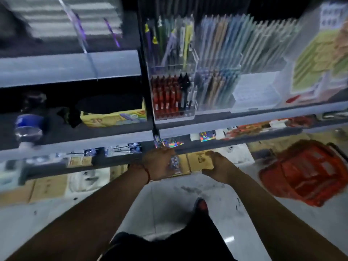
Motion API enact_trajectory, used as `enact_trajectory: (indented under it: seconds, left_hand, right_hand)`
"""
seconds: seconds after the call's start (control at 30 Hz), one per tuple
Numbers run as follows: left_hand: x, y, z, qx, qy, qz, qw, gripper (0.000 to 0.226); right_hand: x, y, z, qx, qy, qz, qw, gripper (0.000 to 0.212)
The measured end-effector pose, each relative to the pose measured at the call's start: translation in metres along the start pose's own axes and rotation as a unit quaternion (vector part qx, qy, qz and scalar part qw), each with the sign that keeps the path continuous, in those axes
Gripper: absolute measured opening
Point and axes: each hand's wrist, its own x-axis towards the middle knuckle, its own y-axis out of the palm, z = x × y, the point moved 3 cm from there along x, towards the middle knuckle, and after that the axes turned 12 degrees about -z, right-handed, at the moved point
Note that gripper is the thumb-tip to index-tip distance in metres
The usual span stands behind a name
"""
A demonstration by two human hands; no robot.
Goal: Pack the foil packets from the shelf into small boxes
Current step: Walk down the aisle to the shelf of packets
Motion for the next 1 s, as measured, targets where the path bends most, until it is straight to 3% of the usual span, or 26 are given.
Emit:
enact_trajectory:
  seconds: [0.07,0.2,0.37,0.57,0.8,1.0]
  left_hand:
    - [0.001,0.004,0.007,-0.011,-0.038,-0.014,0.999,0.079]
    - [-0.003,0.021,0.016,-0.019,-0.098,-0.025,0.995,0.077]
    - [-0.009,0.076,0.055,0.010,-0.098,-0.018,0.995,0.077]
    - [-0.006,0.200,0.140,0.024,-0.100,-0.028,0.994,0.071]
    - [0.020,0.348,0.231,0.048,-0.097,-0.054,0.993,0.078]
    - [-0.014,0.369,0.239,0.079,-0.085,-0.108,0.987,0.078]
  right_hand:
    - [0.012,0.005,0.006,0.005,-0.027,0.044,0.999,0.067]
    - [0.029,0.023,0.015,-0.012,-0.070,0.083,0.994,0.076]
    - [0.051,0.077,0.037,-0.060,-0.117,0.099,0.986,0.077]
    - [0.092,0.217,0.053,-0.090,-0.165,0.099,0.977,0.087]
    - [0.157,0.367,0.044,-0.105,-0.224,0.030,0.969,0.085]
    - [0.136,0.415,0.032,-0.040,-0.237,-0.042,0.970,0.068]
